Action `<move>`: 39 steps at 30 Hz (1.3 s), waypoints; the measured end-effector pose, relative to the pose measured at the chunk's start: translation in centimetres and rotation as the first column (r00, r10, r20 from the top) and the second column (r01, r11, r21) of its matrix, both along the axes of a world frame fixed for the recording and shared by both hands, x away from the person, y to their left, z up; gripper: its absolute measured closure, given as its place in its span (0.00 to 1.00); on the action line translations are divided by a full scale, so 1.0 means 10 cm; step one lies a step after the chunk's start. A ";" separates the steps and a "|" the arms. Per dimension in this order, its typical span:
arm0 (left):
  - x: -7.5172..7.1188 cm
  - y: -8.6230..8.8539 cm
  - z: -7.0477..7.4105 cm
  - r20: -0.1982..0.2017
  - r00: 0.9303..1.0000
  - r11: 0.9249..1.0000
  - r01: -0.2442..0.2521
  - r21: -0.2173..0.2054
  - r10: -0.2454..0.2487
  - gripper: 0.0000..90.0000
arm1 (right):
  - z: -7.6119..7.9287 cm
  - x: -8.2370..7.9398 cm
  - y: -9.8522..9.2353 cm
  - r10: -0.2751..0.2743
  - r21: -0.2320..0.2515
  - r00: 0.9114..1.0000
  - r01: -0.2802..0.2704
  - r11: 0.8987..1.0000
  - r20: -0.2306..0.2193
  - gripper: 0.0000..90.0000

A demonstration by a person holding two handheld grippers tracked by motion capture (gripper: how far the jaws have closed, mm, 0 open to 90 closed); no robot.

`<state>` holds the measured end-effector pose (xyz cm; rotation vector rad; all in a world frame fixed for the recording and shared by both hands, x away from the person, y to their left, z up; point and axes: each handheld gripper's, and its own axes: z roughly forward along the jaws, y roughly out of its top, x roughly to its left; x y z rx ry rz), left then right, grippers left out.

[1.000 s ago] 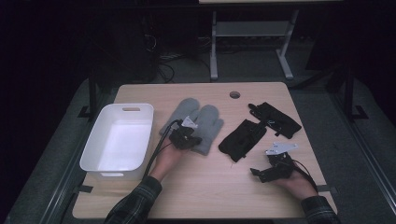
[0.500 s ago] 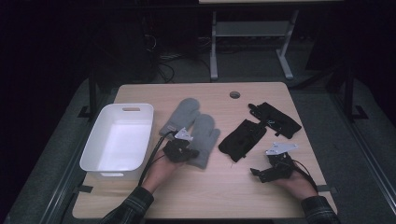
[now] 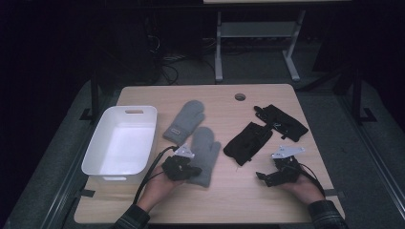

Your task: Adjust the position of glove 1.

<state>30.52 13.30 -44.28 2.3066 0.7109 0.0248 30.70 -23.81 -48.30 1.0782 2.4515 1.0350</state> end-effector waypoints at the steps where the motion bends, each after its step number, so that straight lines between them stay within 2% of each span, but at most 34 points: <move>1: -0.03 0.00 0.00 -0.004 1.000 1.000 -0.005 -0.008 0.005 0.99 | 0.00 0.00 0.00 0.000 0.000 1.000 0.000 1.000 0.001 0.03; 3: -0.03 0.02 0.05 0.005 1.000 1.000 0.013 0.000 -0.013 0.99 | 0.00 0.00 0.00 0.000 0.000 1.000 0.000 1.000 0.001 0.03; 4: -0.04 0.01 0.07 0.011 1.000 1.000 -0.008 -0.022 0.008 0.99 | 0.00 0.00 0.00 0.000 0.000 1.000 0.000 1.000 0.000 0.03; 5: -0.04 0.01 0.07 0.011 1.000 1.000 -0.008 -0.022 0.008 0.99 | 0.00 0.00 0.00 0.000 0.000 1.000 0.000 1.000 0.000 0.03; 7: 0.01 0.01 0.13 0.032 0.999 1.000 -0.011 -0.028 0.012 0.99 | 0.00 0.00 0.00 -0.001 0.001 1.000 0.001 1.000 0.000 0.03; 8: 0.09 -0.02 0.18 0.058 0.998 1.000 -0.022 -0.017 0.023 0.99 | 0.00 0.00 0.00 0.000 0.000 1.000 0.000 1.000 0.000 0.03; 11: 0.23 -0.09 0.22 0.086 0.995 0.999 -0.043 -0.015 0.044 0.99 | 0.00 0.00 0.00 0.001 0.000 1.000 -0.001 1.000 0.002 0.03; 12: 0.23 -0.09 0.22 0.086 0.995 0.999 -0.043 -0.015 0.044 0.99 | 0.00 0.00 0.00 0.000 0.000 1.000 0.000 1.000 0.001 0.03; 13: 0.35 -0.13 0.24 0.097 0.993 0.998 -0.064 -0.007 0.064 0.99 | 0.00 0.00 0.00 0.000 0.000 1.000 0.000 1.000 0.002 0.03; 14: 0.35 -0.13 0.24 0.097 0.993 0.998 -0.064 -0.007 0.064 0.99 | 0.00 0.00 0.00 0.000 0.000 1.000 0.000 1.000 0.002 0.03; 15: 0.47 -0.17 0.23 0.102 0.991 0.996 -0.089 0.006 0.088 0.99 | 0.00 0.00 0.00 0.000 0.000 1.000 0.000 1.000 0.001 0.03; 16: 0.47 -0.17 0.23 0.102 0.991 0.996 -0.089 0.006 0.088 0.99 | 0.00 0.00 0.00 0.000 0.000 1.000 0.000 1.000 0.001 0.03; 17: 0.61 -0.22 0.20 0.111 0.986 0.992 -0.124 0.016 0.122 0.99 | 0.00 0.00 0.00 0.001 0.001 1.000 -0.001 1.000 0.001 0.03; 19: 0.66 -0.22 0.18 0.114 0.985 0.991 -0.131 0.024 0.128 0.99 | 0.00 0.00 0.00 0.000 0.000 1.000 0.000 1.000 0.002 0.03; 21: 0.85 -0.23 0.15 0.121 0.978 0.985 -0.172 0.024 0.168 0.99 | 0.00 0.00 0.00 0.000 0.000 1.000 0.000 1.000 0.001 0.03; 22: 0.85 -0.23 0.15 0.121 0.978 0.985 -0.172 0.024 0.168 0.99 | 0.00 0.00 0.00 0.000 0.000 1.000 0.000 1.000 0.001 0.03; 23: 0.95 -0.24 0.13 0.132 0.975 0.982 -0.184 0.037 0.178 0.99 | 0.00 0.00 0.00 0.001 0.001 1.000 -0.001 1.000 0.001 0.03; 24: 0.99 -0.26 0.11 0.134 0.974 0.980 -0.192 0.044 0.184 0.99 | 0.00 0.00 0.00 0.002 0.001 1.000 -0.002 1.000 0.000 0.03; 28: 1.08 -0.31 0.03 0.120 0.979 0.981 -0.177 0.084 0.166 0.99 | 0.00 0.00 0.00 0.004 0.000 1.000 -0.004 1.000 -0.001 0.03; 33: 1.03 -0.37 -0.08 0.087 0.990 0.985 -0.121 0.121 0.111 0.99 | 0.00 0.00 0.00 0.004 0.001 1.000 -0.004 1.000 0.000 0.03; 36: 0.97 -0.37 -0.08 0.080 0.992 0.988 -0.101 0.113 0.092 0.99 | 0.00 0.00 0.00 0.006 0.000 1.000 -0.006 1.000 -0.001 0.03; 37: 0.91 -0.36 -0.08 0.065 0.995 0.991 -0.083 0.102 0.076 0.99 | 0.00 0.00 0.00 0.005 0.001 1.000 -0.005 1.000 0.000 0.03; 39: 0.88 -0.36 -0.09 0.058 0.996 0.993 -0.075 0.093 0.070 0.99 | 0.00 0.00 0.00 0.005 0.001 1.000 -0.005 1.000 0.000 0.03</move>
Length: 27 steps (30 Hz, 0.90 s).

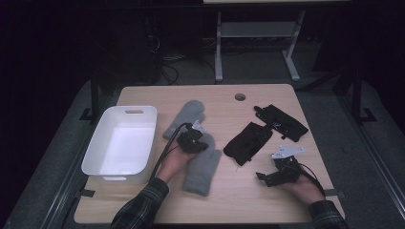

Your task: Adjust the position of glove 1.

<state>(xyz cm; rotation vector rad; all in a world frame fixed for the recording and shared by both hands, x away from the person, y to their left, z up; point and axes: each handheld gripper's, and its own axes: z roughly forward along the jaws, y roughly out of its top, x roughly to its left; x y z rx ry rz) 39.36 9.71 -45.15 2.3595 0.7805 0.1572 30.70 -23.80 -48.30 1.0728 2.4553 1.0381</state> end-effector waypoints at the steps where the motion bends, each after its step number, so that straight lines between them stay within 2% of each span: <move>1: -0.05 0.01 0.00 -0.011 1.000 1.000 0.014 -0.010 -0.014 0.99 | 0.00 0.00 0.00 -0.001 0.000 1.000 0.001 1.000 0.000 0.03; 5: -0.12 0.02 0.01 -0.025 0.999 0.999 0.045 -0.020 -0.045 0.99 | 0.00 0.00 0.00 0.000 0.000 1.000 0.000 1.000 0.000 0.03; 8: -0.22 0.00 0.02 -0.047 0.995 0.996 0.090 -0.027 -0.092 0.99 | 0.00 0.00 0.00 0.000 0.000 1.000 0.000 1.000 0.000 0.03; 13: -0.31 -0.06 0.02 -0.061 0.990 0.992 0.121 -0.045 -0.123 0.99 | 0.00 0.00 0.00 0.000 0.000 1.000 0.000 1.000 0.000 0.03; 14: -0.35 -0.10 0.03 -0.069 0.986 0.988 0.150 -0.037 -0.152 0.99 | 0.00 0.00 0.00 0.000 0.000 1.000 0.000 1.000 0.000 0.03; 16: -0.39 -0.16 0.02 -0.071 0.984 0.986 0.159 -0.054 -0.162 0.99 | 0.00 0.00 0.00 0.000 0.000 1.000 0.000 1.000 -0.001 0.03; 18: -0.41 -0.22 0.02 -0.072 0.979 0.981 0.186 -0.052 -0.189 0.99 | 0.00 0.00 0.00 -0.001 0.000 1.000 0.001 1.000 0.000 0.03; 19: -0.41 -0.22 0.02 -0.072 0.979 0.981 0.186 -0.052 -0.189 0.99 | 0.00 0.00 0.00 -0.001 0.000 1.000 0.001 1.000 0.000 0.03; 21: -0.46 -0.31 0.02 -0.078 0.973 0.975 0.211 -0.064 -0.216 0.99 | 0.00 0.00 0.00 0.000 0.000 1.000 0.000 1.000 -0.001 0.03; 22: -0.46 -0.31 0.02 -0.078 0.973 0.975 0.211 -0.064 -0.216 0.99 | 0.00 0.00 0.00 0.000 0.000 1.000 0.000 1.000 -0.001 0.03; 24: -0.51 -0.40 0.02 -0.077 0.967 0.969 0.238 -0.063 -0.242 0.99 | 0.00 0.00 0.00 0.000 -0.001 1.000 0.000 1.000 0.000 0.03; 25: -0.51 -0.40 0.02 -0.077 0.967 0.969 0.238 -0.063 -0.242 0.99 | 0.00 0.00 0.00 0.000 -0.001 1.000 0.000 1.000 0.000 0.03; 27: -0.53 -0.45 0.01 -0.080 0.962 0.964 0.256 -0.069 -0.261 0.99 | 0.00 0.00 0.00 0.000 -0.001 1.000 0.000 1.000 0.000 0.04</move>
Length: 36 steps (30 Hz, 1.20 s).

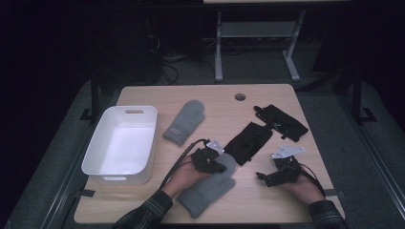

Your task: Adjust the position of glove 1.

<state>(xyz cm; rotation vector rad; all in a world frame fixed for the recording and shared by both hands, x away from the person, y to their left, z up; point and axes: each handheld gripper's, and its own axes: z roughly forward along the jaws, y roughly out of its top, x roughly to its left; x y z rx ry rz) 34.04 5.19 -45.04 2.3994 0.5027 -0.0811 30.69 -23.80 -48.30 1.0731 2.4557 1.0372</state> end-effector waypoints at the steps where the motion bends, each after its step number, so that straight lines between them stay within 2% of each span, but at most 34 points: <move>1: -0.01 -0.02 0.00 -0.001 1.000 1.000 0.009 0.000 -0.009 0.99 | 0.00 0.00 0.00 -0.001 0.001 1.000 0.001 1.000 0.000 0.04; 6: -0.05 -0.15 -0.01 0.001 0.999 0.999 0.041 -0.001 -0.041 0.99 | 0.00 -0.01 -0.01 -0.001 0.003 1.000 0.001 1.000 0.004 0.06; 8: -0.06 -0.23 -0.01 -0.001 0.998 0.998 0.057 -0.003 -0.057 0.99 | 0.02 -0.01 -0.04 -0.009 -0.001 1.000 0.009 1.000 0.004 0.14; 10: -0.06 -0.26 -0.02 0.000 0.998 0.998 0.061 -0.006 -0.061 0.99 | 0.04 -0.02 -0.06 -0.015 0.004 1.000 0.015 1.000 -0.001 0.17; 11: -0.07 -0.32 -0.02 0.000 0.997 0.997 0.075 -0.007 -0.075 0.99 | 0.05 -0.02 -0.10 -0.027 -0.005 0.999 0.027 1.000 0.019 0.16; 13: -0.08 -0.35 -0.02 -0.002 0.997 0.997 0.083 -0.008 -0.083 0.99 | 0.06 -0.01 -0.14 -0.041 -0.002 0.999 0.041 0.999 0.028 0.16; 16: -0.11 -0.45 -0.01 0.002 0.993 0.993 0.114 -0.005 -0.114 0.99 | 0.06 0.00 -0.18 -0.060 -0.003 0.998 0.060 0.998 0.032 0.16; 19: -0.14 -0.51 -0.01 0.001 0.992 0.992 0.127 -0.009 -0.127 0.99 | 0.04 0.01 -0.19 -0.056 -0.014 0.998 0.057 0.998 0.032 0.16; 31: -0.06 -0.79 -0.01 0.009 0.985 0.985 0.174 -0.016 -0.174 0.99 | 0.04 0.03 -0.25 -0.088 -0.026 0.995 0.089 0.996 0.037 0.16; 33: -0.05 -0.82 0.00 0.014 0.985 0.984 0.174 -0.028 -0.173 0.99 | 0.04 0.02 -0.27 -0.101 -0.020 0.995 0.101 0.995 0.028 0.16; 36: -0.05 -0.76 0.09 0.032 0.986 0.986 0.164 -0.036 -0.163 0.99 | 0.04 0.02 -0.30 -0.105 -0.015 0.994 0.106 0.994 0.028 0.16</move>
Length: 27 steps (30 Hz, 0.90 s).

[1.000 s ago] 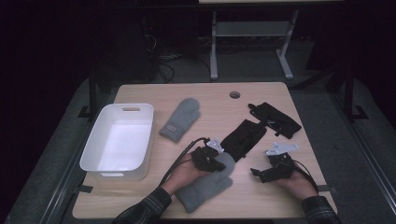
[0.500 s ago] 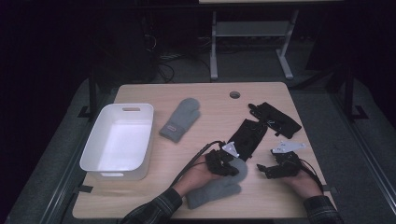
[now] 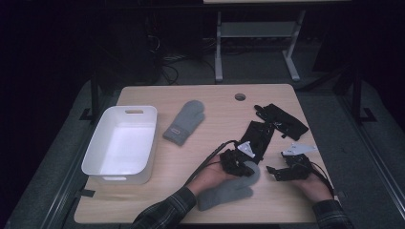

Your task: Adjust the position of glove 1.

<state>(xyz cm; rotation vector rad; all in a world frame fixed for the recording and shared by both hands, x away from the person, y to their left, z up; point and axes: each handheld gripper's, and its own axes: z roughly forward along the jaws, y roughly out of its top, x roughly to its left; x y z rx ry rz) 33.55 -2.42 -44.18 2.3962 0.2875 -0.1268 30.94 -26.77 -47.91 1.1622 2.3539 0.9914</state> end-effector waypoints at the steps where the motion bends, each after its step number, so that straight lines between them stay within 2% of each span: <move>1: 0.01 0.04 0.03 0.007 1.000 1.000 -0.004 -0.003 0.004 0.99 | 0.00 0.00 -0.01 -0.001 0.004 1.000 0.001 1.000 -0.001 0.16; 3: 0.01 0.09 0.07 0.011 1.000 1.000 -0.015 -0.008 0.015 0.99 | -0.01 0.00 -0.01 -0.001 0.007 1.000 0.001 1.000 -0.005 0.16; 5: 0.05 0.30 0.17 0.026 0.998 0.998 -0.058 -0.028 0.058 0.99 | -0.01 0.01 -0.01 0.003 0.010 1.000 -0.003 1.000 -0.006 0.16; 6: 0.05 0.30 0.17 0.026 0.998 0.998 -0.058 -0.028 0.058 0.99 | -0.01 0.01 -0.01 0.003 0.010 1.000 -0.003 1.000 -0.006 0.16; 7: 0.07 0.37 0.20 0.028 0.997 0.997 -0.076 -0.036 0.077 0.98 | -0.01 0.01 0.00 0.007 0.018 1.000 -0.007 1.000 -0.009 0.16; 8: 0.11 0.53 0.24 0.036 0.991 0.991 -0.124 -0.049 0.125 0.96 | -0.01 0.01 0.00 0.007 0.022 1.000 -0.007 1.000 -0.012 0.16; 9: 0.15 0.62 0.25 0.039 0.988 0.988 -0.147 -0.055 0.150 0.95 | -0.02 0.01 0.00 0.008 0.021 1.000 -0.008 1.000 -0.014 0.16; 10: 0.15 0.62 0.25 0.039 0.988 0.988 -0.147 -0.055 0.150 0.93 | -0.02 0.01 0.00 0.008 0.021 1.000 -0.008 1.000 -0.014 0.16; 11: 0.19 0.72 0.27 0.038 0.982 0.981 -0.183 -0.056 0.185 0.91 | -0.02 0.02 0.02 0.008 0.028 1.000 -0.008 1.000 -0.015 0.15; 12: 0.27 0.86 0.28 0.057 0.973 0.974 -0.220 -0.049 0.223 0.89 | -0.02 0.02 0.02 0.010 0.027 1.000 -0.009 1.000 -0.014 0.15; 13: 0.31 0.93 0.28 0.071 0.964 0.966 -0.255 -0.050 0.258 0.89 | -0.02 0.01 0.02 0.010 0.030 1.000 -0.009 1.000 -0.014 0.15; 14: 0.36 1.00 0.28 0.086 0.957 0.961 -0.275 -0.039 0.278 0.89 | -0.02 0.01 0.02 0.011 0.031 1.000 -0.010 0.999 -0.013 0.15; 17: 0.49 1.18 0.28 0.103 0.923 0.929 -0.366 -0.052 0.370 0.87 | -0.03 0.01 0.03 0.012 0.032 1.000 -0.011 0.999 -0.012 0.15; 18: 0.49 1.18 0.28 0.103 0.923 0.929 -0.366 -0.052 0.370 0.86 | -0.03 0.01 0.03 0.013 0.033 1.000 -0.012 0.999 -0.011 0.15; 19: 0.53 1.23 0.27 0.114 0.913 0.920 -0.387 -0.054 0.391 0.86 | -0.03 0.01 0.03 0.013 0.033 1.000 -0.012 0.999 -0.011 0.15; 20: 0.58 1.27 0.27 0.131 0.899 0.908 -0.416 -0.047 0.419 0.83 | -0.03 0.01 0.03 0.014 0.034 1.000 -0.013 0.999 -0.011 0.15; 24: 0.73 1.34 0.23 0.154 0.861 0.874 -0.485 -0.044 0.485 0.79 | -0.03 0.01 0.03 0.018 0.032 1.000 -0.017 0.999 -0.010 0.15; 25: 0.78 1.35 0.22 0.154 0.849 0.862 -0.505 -0.043 0.505 0.79 | -0.03 0.01 0.03 0.019 0.033 1.000 -0.019 0.999 -0.009 0.15; 26: 0.80 1.35 0.21 0.166 0.839 0.853 -0.519 -0.043 0.519 0.78 | -0.03 0.01 0.03 0.016 0.036 1.000 -0.016 0.999 -0.007 0.15; 27: 0.87 1.33 0.18 0.173 0.812 0.828 -0.558 -0.046 0.557 0.75 | -0.03 0.01 0.03 0.018 0.036 1.000 -0.018 0.999 -0.007 0.15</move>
